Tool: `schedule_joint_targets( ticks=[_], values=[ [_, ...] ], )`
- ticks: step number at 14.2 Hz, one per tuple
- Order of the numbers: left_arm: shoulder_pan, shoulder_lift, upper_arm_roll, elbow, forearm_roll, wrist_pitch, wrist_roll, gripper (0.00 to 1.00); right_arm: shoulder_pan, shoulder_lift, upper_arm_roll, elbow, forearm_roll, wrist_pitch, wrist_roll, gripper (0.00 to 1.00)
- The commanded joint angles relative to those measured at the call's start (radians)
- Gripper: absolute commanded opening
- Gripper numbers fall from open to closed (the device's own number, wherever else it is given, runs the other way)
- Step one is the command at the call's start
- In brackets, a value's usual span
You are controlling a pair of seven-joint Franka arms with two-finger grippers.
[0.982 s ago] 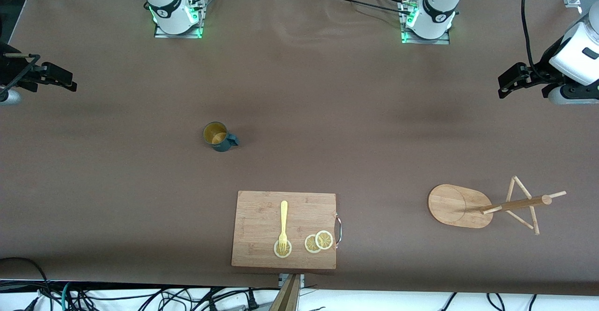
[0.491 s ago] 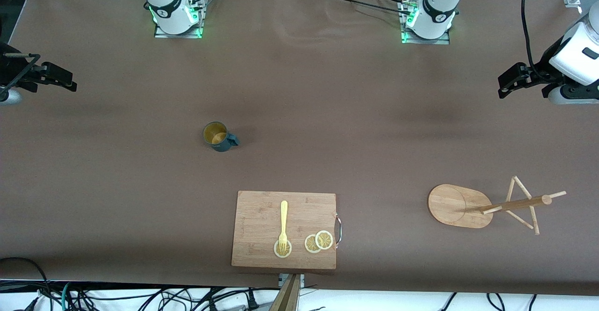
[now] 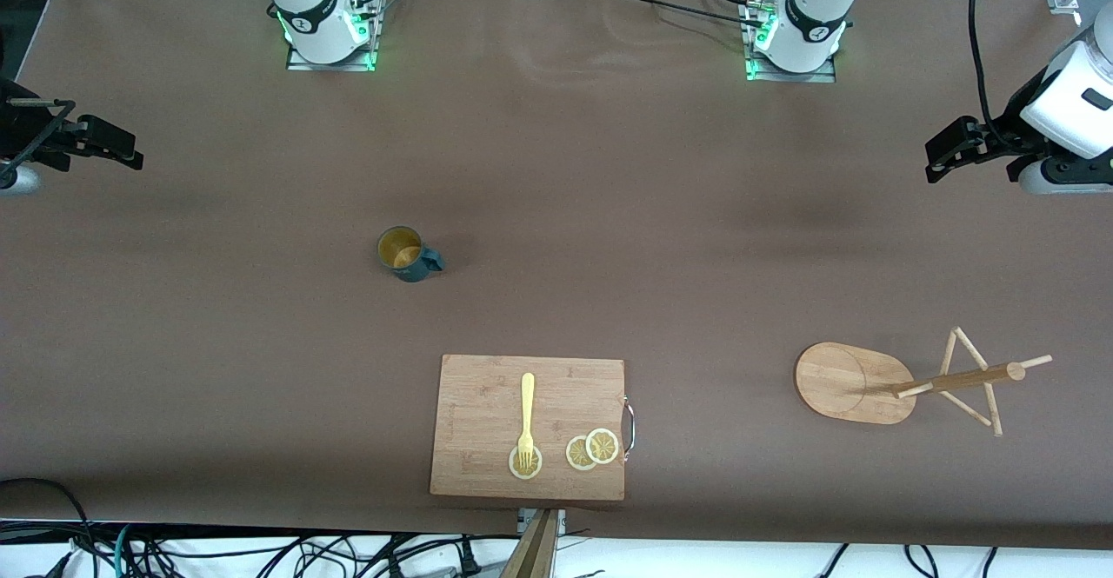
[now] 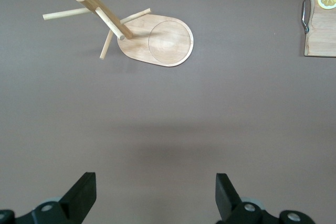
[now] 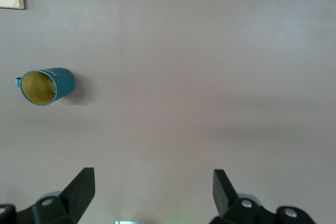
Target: Pass cup and hang on rack
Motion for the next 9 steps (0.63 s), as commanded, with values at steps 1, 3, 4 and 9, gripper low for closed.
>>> schedule_joint_targets(
  ticks=[1, 3, 4, 9],
  values=[
    [-0.007, 0.009, -0.003, 0.023, 0.031, -0.015, 0.018, 1.00, -0.016, 0.011, 0.013, 0.027, 0.020, -0.025, -0.022, 0.99],
    [-0.007, 0.009, -0.003, 0.023, 0.031, -0.018, 0.018, 1.00, -0.019, 0.011, 0.012, 0.027, 0.020, -0.073, -0.020, 0.99],
    [-0.007, 0.008, -0.003, 0.023, 0.029, -0.020, 0.020, 1.00, -0.017, 0.011, 0.012, 0.027, 0.021, -0.082, -0.017, 0.99],
    [-0.002, 0.009, -0.003, 0.023, 0.029, -0.020, 0.020, 1.00, -0.012, 0.027, 0.015, 0.028, 0.018, -0.077, -0.025, 0.99]
  ],
)
